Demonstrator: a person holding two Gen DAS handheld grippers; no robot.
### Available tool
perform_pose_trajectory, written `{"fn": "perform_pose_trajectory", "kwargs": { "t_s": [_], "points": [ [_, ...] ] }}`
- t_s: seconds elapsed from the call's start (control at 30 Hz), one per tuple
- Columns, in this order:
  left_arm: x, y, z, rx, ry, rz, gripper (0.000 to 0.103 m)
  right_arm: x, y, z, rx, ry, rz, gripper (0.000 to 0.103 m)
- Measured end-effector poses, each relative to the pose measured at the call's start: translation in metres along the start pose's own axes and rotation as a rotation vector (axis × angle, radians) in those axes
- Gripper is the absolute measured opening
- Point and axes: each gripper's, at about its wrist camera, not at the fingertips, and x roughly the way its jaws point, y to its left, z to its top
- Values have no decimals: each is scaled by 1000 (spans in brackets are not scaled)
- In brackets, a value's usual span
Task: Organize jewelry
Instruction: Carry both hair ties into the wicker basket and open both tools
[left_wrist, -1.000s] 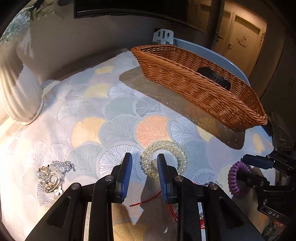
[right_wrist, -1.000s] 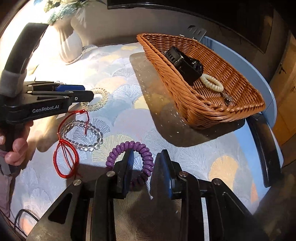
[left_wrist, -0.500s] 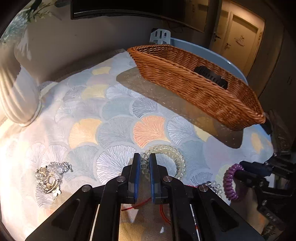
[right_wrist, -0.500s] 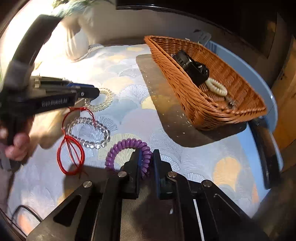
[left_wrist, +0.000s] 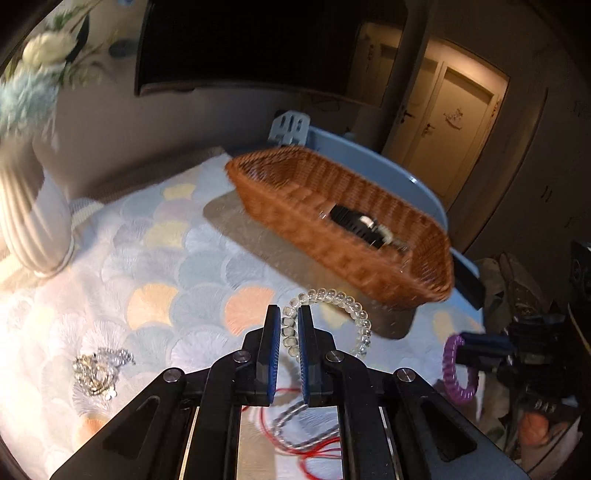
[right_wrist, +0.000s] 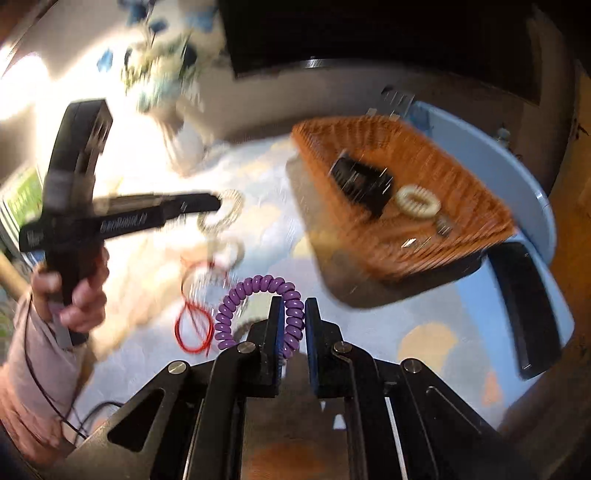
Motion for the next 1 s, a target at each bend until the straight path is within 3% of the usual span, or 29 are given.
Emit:
{"fn": "perform_pose_trajectory", "kwargs": {
  "t_s": [0.23, 0.5, 0.77, 1.0],
  "points": [
    [-12, -53, 69, 107, -51, 50, 9, -15, -59, 51, 89, -72, -138, 12],
    [52, -52, 136, 13, 33, 47, 9, 30, -118, 90, 225, -11, -170, 12],
    [132, -27, 143, -85, 145, 66, 9, 87, -132, 110, 233, 76, -166, 12],
    [166, -17, 134, -107, 180, 56, 9, 122, -136, 115, 247, 146, -167, 12]
  ]
}}
